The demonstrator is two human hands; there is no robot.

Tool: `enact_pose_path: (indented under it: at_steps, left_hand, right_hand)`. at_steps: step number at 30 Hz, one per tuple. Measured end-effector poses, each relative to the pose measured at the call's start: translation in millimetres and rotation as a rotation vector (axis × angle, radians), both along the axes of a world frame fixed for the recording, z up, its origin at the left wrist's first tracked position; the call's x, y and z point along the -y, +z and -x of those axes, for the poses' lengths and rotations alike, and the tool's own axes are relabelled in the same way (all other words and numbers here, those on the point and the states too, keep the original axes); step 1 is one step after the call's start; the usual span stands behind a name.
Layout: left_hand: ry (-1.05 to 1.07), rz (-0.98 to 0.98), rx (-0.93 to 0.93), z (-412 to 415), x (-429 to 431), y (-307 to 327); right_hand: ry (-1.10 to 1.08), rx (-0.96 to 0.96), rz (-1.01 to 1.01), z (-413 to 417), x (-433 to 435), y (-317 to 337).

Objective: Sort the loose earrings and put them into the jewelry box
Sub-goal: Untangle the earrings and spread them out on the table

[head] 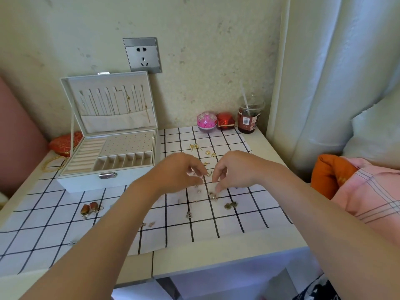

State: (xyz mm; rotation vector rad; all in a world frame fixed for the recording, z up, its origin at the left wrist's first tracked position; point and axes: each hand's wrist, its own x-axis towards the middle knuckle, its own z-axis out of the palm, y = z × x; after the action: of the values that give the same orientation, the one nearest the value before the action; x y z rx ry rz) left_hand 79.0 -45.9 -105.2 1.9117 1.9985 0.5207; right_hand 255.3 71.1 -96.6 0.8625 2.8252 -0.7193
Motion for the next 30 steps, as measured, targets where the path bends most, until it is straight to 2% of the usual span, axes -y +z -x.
enact_pose_path:
  at_steps: [3, 5, 13, 21, 24, 28, 30]
  left_hand:
    - [0.099, -0.063, 0.054, 18, 1, 8]
    - [0.129, -0.055, 0.038, 24, 0, 7]
    - [0.057, 0.012, -0.177, 20, -10, -11]
    - [0.075, -0.029, -0.078, 26, -13, -11]
    - [0.108, -0.065, 0.068, 24, -13, -8]
    - [0.169, -0.136, 0.345, 18, -14, 0]
    - [0.214, -0.147, 0.423, 19, -12, 3]
  right_hand:
    - [-0.106, -0.141, -0.074, 0, -14, -5]
    - [-0.14, -0.162, -0.146, 4, -19, -12]
    - [0.034, -0.038, -0.347, 31, -17, -22]
    - [0.068, 0.097, -0.399, 38, -14, -20]
    - [-0.002, -0.042, -0.296, 39, -12, -17]
    - [-0.111, -0.38, 0.009, 46, -7, -13]
    - [-0.145, -0.475, 0.131, 48, -4, -12]
